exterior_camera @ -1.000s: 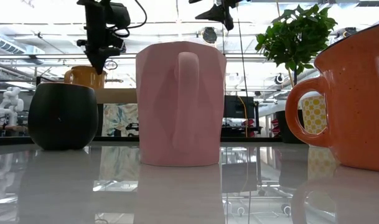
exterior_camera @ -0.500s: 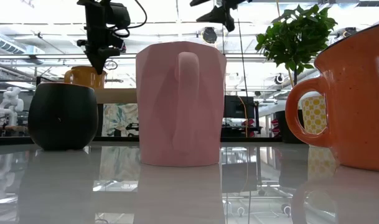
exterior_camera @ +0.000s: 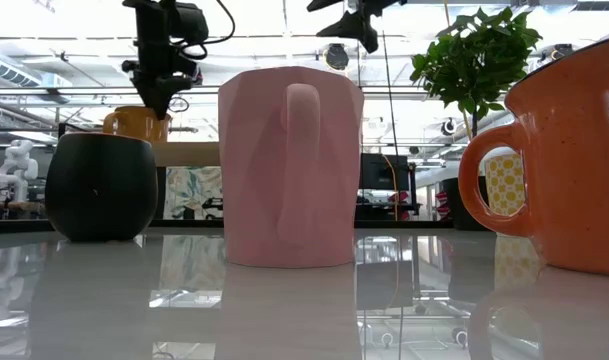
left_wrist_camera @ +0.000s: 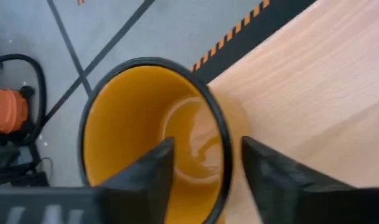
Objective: Place coffee mugs
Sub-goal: Put the black mug on the shelf
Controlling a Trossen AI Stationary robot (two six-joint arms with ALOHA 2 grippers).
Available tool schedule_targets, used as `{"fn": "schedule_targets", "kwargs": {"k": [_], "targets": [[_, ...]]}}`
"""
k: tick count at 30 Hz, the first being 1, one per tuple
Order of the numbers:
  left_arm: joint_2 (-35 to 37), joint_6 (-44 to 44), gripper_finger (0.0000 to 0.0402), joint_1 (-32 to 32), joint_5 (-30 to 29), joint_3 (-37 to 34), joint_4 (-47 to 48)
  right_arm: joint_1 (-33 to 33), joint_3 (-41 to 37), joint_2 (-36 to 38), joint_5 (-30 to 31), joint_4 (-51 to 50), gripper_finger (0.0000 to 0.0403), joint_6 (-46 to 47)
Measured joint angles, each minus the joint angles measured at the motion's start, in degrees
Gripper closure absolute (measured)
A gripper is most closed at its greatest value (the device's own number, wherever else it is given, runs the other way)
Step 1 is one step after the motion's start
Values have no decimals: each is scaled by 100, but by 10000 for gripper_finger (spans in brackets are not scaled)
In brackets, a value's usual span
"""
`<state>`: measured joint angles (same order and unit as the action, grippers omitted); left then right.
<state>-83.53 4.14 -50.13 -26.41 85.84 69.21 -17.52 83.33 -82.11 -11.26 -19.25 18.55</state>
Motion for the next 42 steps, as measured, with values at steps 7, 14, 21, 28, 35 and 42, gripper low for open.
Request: {"fn": "schedule_targets", "kwargs": {"k": [7,14,21,28,35,42], "targets": [[142,-87,88,64,-62,248,283,0,0,79,-240,-78,181,-21],[542,-572,71,337,-68,323,480,0,0,260,-244,-288,181,-33],[915,-1440,71,808,35,327,526,0,0,300,-243,-541,181,-68],[1107,-1930,71,1504,154,328,514,0,0,302,-243,-694,181,20],[1126,-2141,71,2223,258,328,383,0,0,302,-242,-684,181,188],[1126,-2538,71,2913,304,328,383,11,0,302,-241,-682,181,646]]}}
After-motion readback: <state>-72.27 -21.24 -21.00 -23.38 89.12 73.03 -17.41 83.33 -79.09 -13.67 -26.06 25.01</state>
